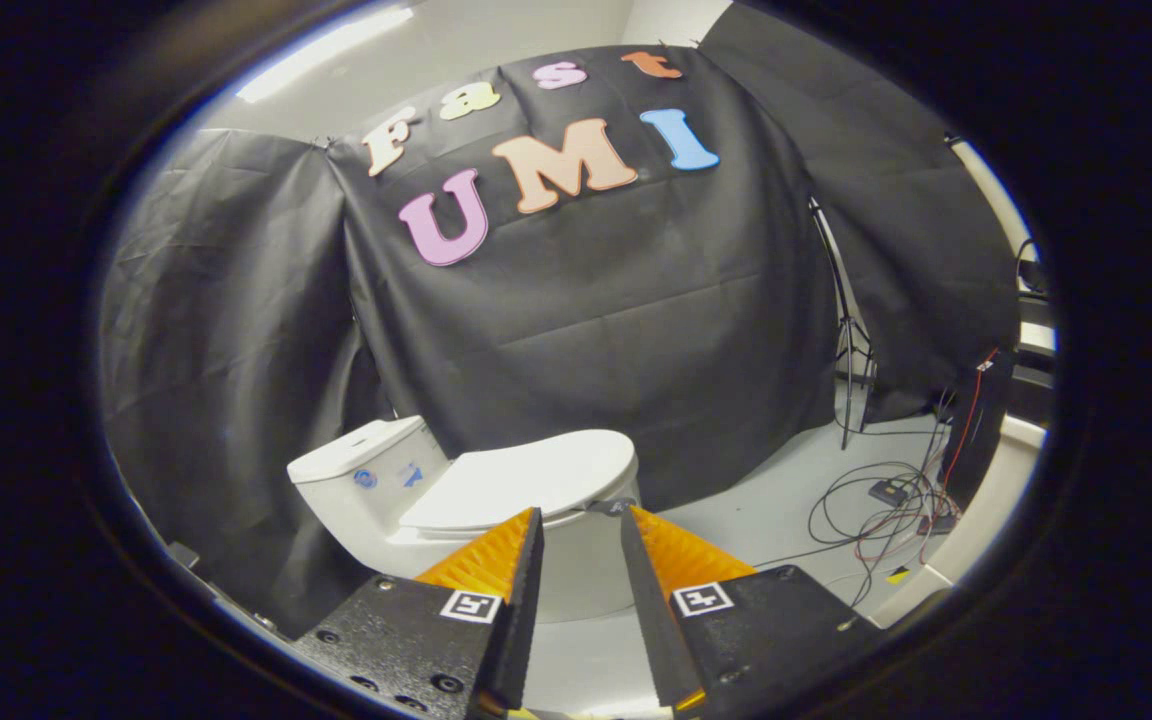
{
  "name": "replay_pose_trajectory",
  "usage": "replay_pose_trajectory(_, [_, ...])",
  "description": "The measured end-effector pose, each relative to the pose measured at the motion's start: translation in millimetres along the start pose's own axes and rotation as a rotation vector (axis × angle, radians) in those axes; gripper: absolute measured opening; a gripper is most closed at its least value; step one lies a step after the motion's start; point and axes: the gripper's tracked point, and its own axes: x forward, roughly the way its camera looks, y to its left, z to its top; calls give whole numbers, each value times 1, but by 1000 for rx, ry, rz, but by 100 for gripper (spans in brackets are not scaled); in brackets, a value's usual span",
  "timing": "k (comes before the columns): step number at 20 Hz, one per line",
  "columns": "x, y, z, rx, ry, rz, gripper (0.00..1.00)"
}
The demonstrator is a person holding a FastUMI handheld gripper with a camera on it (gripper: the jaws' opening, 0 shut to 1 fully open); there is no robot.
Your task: Open the toilet lid.
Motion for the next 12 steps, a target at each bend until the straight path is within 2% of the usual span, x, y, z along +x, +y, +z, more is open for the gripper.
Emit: replay_pose_trajectory(12, [-12, -7, 15, 39, -95, -2, 48])
